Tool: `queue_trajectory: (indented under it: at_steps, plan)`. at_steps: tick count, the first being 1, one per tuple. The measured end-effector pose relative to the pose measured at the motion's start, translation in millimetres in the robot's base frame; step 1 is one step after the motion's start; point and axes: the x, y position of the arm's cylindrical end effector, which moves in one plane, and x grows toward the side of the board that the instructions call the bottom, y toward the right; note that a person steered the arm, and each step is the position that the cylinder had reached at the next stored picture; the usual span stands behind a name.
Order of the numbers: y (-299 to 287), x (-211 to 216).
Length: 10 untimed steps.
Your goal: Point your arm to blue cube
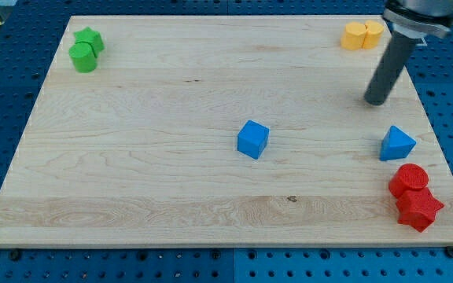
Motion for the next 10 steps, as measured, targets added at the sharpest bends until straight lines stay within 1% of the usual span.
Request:
queue_trajectory:
  at_steps: [5, 6, 7, 8, 9, 10]
  plan:
    - [-241, -1]
    - [-272, 26]
    - [-278, 59]
    - [-275, 67]
    - [-240, 82]
    - [-215, 82]
